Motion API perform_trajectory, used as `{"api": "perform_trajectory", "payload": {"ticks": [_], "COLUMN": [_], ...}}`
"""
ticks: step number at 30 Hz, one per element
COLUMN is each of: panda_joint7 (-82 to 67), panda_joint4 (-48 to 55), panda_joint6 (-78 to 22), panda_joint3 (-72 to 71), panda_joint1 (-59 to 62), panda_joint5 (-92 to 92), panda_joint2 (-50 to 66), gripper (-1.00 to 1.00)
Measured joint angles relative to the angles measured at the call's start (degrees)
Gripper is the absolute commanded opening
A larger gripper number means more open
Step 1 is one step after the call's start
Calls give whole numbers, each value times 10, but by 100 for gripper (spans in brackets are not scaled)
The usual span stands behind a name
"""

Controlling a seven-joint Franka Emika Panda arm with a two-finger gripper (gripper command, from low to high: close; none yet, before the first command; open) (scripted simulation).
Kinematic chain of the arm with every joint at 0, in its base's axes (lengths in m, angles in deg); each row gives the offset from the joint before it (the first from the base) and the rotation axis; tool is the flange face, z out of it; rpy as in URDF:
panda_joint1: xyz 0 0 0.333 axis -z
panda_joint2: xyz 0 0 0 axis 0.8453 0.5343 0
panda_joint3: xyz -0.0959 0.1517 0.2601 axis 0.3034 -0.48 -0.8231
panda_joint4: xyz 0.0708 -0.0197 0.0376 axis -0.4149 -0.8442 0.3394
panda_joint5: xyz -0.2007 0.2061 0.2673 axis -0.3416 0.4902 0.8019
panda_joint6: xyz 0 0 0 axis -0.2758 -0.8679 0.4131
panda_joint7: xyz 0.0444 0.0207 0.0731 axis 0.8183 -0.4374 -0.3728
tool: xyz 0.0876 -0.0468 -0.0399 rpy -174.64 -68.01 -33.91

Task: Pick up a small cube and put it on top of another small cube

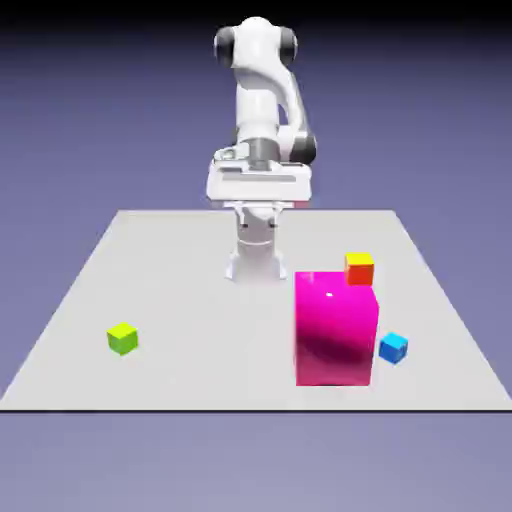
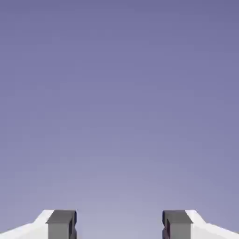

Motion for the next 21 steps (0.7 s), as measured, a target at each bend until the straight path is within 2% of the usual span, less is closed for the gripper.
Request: {"api": "perform_trajectory", "payload": {"ticks": [13,18,21], "panda_joint7": [324,446,492], "panda_joint4": [77,46,30], "panda_joint6": [-17,-25,-52], "panda_joint3": [-253,-347,-357], "panda_joint1": [-78,-134,-142], "panda_joint5": [-286,-317,-242], "panda_joint2": [185,256,291], "gripper": [0,0,0]}}
